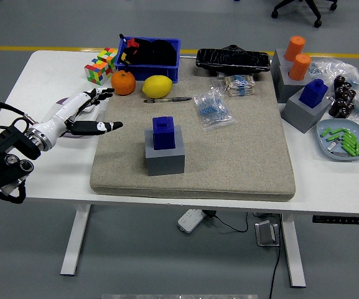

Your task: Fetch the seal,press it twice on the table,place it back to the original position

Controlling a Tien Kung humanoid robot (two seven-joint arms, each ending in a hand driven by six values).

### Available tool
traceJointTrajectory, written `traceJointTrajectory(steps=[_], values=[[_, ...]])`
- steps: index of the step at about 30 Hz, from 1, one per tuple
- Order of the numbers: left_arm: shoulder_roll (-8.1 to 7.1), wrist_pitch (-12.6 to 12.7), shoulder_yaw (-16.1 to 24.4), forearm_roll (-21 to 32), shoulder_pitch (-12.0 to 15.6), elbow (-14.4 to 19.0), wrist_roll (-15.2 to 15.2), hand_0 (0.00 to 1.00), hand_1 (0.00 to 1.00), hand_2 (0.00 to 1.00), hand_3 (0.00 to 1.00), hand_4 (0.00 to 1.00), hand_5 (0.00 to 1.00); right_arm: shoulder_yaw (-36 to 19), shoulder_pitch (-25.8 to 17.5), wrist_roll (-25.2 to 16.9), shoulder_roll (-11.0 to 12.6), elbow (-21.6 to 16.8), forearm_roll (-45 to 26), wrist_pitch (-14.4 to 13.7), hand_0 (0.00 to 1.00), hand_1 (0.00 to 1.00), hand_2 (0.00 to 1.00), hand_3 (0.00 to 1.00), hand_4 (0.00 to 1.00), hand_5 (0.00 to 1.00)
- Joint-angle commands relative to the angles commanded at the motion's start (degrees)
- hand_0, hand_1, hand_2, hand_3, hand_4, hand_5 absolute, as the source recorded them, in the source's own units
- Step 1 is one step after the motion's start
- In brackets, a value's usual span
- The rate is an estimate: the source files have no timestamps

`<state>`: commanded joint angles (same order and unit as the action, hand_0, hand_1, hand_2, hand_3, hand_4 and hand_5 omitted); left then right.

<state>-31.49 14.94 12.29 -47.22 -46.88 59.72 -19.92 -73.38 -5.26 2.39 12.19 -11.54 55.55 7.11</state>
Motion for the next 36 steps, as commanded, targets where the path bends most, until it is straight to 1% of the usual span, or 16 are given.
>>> traceJointTrajectory(steps=[3,4,7,9,10,11,14,15,16,21,22,27,28,33,34,36], values=[[0.17,0.2,0.0,-0.2,0.2,1.1,0.0,0.908,0.933,0.919,0.935,0.985,0.359,0.2,0.0,0.0,0.0,0.0,-0.1,0.0,0.737,0.686,0.654,0.622,0.728,0.514],[0.21,0.2,0.0,-0.2,0.2,1.3,0.0,0.905,0.933,0.917,0.934,0.998,0.323,0.2,0.1,0.0,0.0,0.0,-0.1,0.0,0.737,0.686,0.654,0.622,0.728,0.513],[0.92,0.5,-0.5,-0.3,0.3,2.7,0.0,0.905,0.933,0.917,0.934,0.998,0.323,0.6,0.1,0.0,0.0,0.0,-0.3,0.1,0.737,0.686,0.654,0.622,0.728,0.513],[1.74,0.9,-0.7,-0.6,0.3,3.1,0.2,0.905,0.933,0.917,0.934,0.998,0.323,0.8,0.2,0.0,0.0,0.1,-0.4,0.1,0.737,0.686,0.654,0.622,0.728,0.513],[2.07,1.2,-0.8,-0.8,0.3,3.2,0.4,0.907,0.934,0.915,0.934,0.983,0.298,0.9,0.2,0.0,0.0,0.1,-0.4,0.1,0.738,0.686,0.654,0.622,0.728,0.514],[2.35,1.4,-0.8,-1.2,0.3,3.2,0.5,0.907,0.934,0.915,0.934,0.983,0.298,1.0,0.3,0.0,0.0,0.1,-0.4,0.1,0.738,0.686,0.654,0.622,0.728,0.514],[4.07,2.4,-0.7,-1.4,0.7,1.6,0.6,0.907,0.934,0.915,0.934,0.983,0.298,1.4,0.4,0.0,0.2,0.1,-0.5,0.1,0.738,0.686,0.654,0.622,0.728,0.514],[4.43,2.5,-0.7,-1.2,0.8,1.3,0.6,0.907,0.934,0.915,0.934,0.983,0.298,1.5,0.5,0.0,0.2,0.1,-0.6,0.0,0.738,0.686,0.654,0.622,0.728,0.514],[4.89,2.5,-0.6,-1.0,0.9,0.8,0.6,0.906,0.934,0.912,0.932,0.99,0.276,1.6,0.5,0.0,0.2,0.1,-0.6,0.0,0.737,0.686,0.654,0.622,0.728,0.513],[7.19,2.8,-0.3,0.1,1.5,-0.5,0.5,0.906,0.934,0.912,0.932,0.99,0.276,2.2,0.5,0.0,0.2,0.1,-0.9,0.1,0.737,0.686,0.654,0.622,0.728,0.513],[7.58,2.8,-0.2,0.4,1.6,-0.7,0.4,0.902,0.93,0.904,0.928,0.992,0.162,2.2,0.5,0.0,0.2,0.1,-0.9,0.1,0.738,0.686,0.654,0.622,0.727,0.513],[9.79,3.0,0.0,0.9,2.2,-1.0,0.2,0.902,0.93,0.904,0.928,0.992,0.162,2.6,0.5,0.0,0.3,0.1,-1.0,0.1,0.738,0.686,0.654,0.622,0.727,0.513],[10.35,3.0,0.2,1.0,2.3,-1.1,0.1,0.901,0.925,0.901,0.927,0.994,0.136,2.6,0.4,0.0,0.3,0.1,-1.1,0.1,0.738,0.686,0.654,0.622,0.728,0.513],[12.47,3.3,0.8,1.3,2.7,-1.2,-0.4,0.901,0.925,0.901,0.927,0.994,0.136,2.8,0.3,0.0,0.2,0.1,-1.1,0.1,0.738,0.686,0.654,0.622,0.728,0.513],[12.77,3.3,0.8,1.4,2.7,-1.2,-0.5,0.893,0.918,0.895,0.921,0.981,0.08,2.8,0.3,0.0,0.2,0.1,-1.1,0.1,0.738,0.686,0.654,0.622,0.728,0.514],[13.62,3.5,1.1,1.6,2.8,-1.4,-0.9,0.893,0.918,0.895,0.921,0.981,0.08,2.9,0.3,0.0,0.1,0.1,-1.2,0.1,0.738,0.686,0.654,0.622,0.728,0.514]])
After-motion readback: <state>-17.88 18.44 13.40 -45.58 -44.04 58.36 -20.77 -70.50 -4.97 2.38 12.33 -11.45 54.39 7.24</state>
